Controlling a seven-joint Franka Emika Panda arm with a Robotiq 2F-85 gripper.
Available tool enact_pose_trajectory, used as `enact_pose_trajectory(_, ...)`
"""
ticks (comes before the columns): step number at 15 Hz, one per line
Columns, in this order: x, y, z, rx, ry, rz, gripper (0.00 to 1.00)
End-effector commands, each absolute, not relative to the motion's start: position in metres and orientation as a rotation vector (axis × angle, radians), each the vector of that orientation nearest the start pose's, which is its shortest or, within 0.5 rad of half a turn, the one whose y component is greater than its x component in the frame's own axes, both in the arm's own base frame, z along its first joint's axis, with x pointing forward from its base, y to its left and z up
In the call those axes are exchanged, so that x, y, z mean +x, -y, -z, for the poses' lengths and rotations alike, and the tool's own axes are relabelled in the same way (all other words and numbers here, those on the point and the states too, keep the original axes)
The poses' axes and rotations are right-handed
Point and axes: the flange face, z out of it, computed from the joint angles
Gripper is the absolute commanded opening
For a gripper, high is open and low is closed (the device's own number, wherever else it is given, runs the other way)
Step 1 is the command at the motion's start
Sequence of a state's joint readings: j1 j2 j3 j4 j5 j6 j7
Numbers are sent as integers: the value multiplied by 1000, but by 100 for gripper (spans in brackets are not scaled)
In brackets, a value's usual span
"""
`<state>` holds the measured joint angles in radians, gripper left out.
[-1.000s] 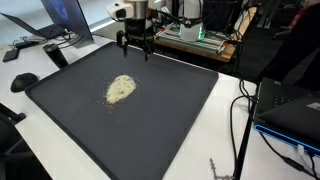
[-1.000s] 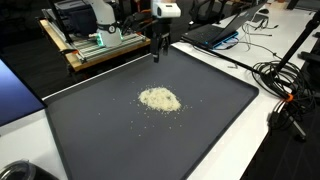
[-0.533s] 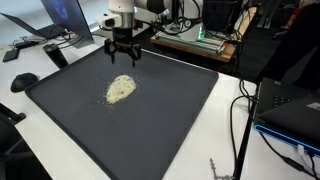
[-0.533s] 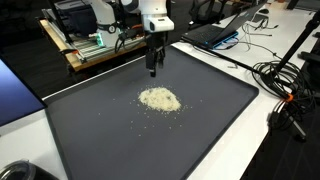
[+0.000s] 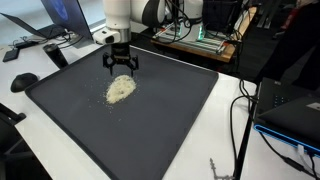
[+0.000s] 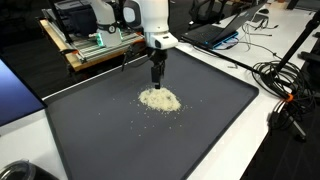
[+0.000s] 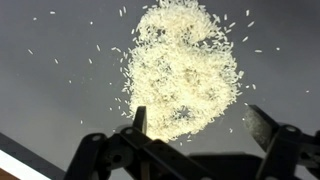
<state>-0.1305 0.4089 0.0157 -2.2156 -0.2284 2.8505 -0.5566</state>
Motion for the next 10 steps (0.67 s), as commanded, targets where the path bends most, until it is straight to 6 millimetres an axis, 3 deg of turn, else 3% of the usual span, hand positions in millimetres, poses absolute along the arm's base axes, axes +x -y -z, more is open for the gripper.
enact_pose_trajectory(1, 584, 57, -197, -3073, 1142, 263, 100)
enact_pose_trajectory(10, 597, 63, -170, -3039, 1244, 159, 100)
